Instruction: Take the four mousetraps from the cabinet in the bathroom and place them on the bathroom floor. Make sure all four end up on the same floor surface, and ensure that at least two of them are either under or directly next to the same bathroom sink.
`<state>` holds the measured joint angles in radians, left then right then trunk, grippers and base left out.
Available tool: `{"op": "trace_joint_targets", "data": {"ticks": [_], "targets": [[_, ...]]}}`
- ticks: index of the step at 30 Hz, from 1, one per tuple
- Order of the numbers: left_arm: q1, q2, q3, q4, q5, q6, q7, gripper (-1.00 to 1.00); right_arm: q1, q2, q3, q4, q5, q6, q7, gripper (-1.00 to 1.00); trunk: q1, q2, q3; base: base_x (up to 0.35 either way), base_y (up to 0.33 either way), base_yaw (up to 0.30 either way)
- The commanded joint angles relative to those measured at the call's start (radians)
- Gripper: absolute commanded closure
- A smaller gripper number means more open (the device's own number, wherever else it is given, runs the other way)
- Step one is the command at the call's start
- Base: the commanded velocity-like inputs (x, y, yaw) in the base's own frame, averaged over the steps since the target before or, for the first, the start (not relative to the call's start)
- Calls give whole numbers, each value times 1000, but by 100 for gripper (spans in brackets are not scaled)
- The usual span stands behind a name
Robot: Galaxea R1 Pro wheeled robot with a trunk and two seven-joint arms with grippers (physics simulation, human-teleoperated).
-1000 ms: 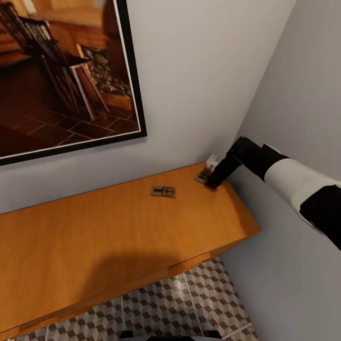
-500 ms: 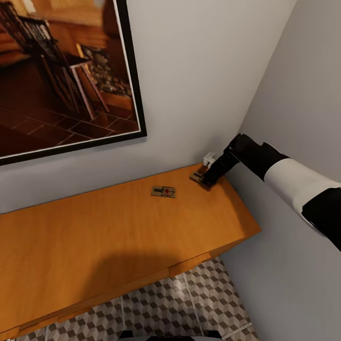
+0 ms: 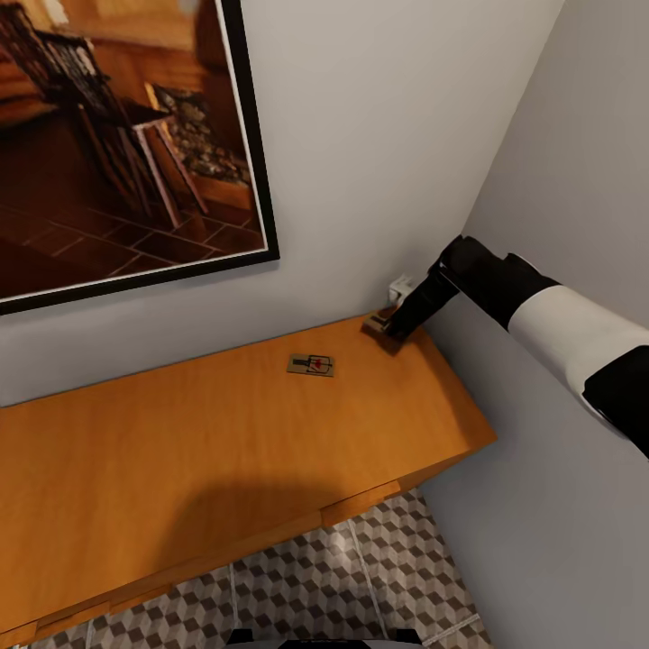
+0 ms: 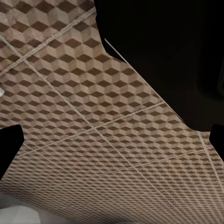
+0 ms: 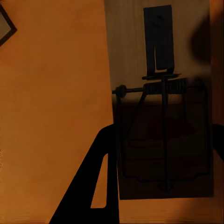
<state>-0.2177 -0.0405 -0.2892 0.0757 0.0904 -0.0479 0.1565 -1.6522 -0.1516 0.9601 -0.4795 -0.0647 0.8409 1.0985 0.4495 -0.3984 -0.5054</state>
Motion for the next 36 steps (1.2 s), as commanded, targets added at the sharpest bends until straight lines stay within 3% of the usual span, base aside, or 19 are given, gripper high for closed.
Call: {"op": "trace_joint_targets", "data": {"ticks": [1, 20, 36], "targets": [[-2, -1, -8, 4, 9, -5, 2, -100, -3, -2, 6, -2, -7, 12, -3, 100, 1, -2, -1, 0, 0, 0], [-2, -1, -8, 4, 9, -6, 2, -100, -17, -2, 6, -4, -6, 33, -5, 100, 1, -2, -1, -8, 4, 0], [-2, -1, -8, 4, 9, -6, 2, -100, -17, -2, 7, -2, -4, 33, -8, 100, 1, -2, -1, -239, 144, 0]]}}
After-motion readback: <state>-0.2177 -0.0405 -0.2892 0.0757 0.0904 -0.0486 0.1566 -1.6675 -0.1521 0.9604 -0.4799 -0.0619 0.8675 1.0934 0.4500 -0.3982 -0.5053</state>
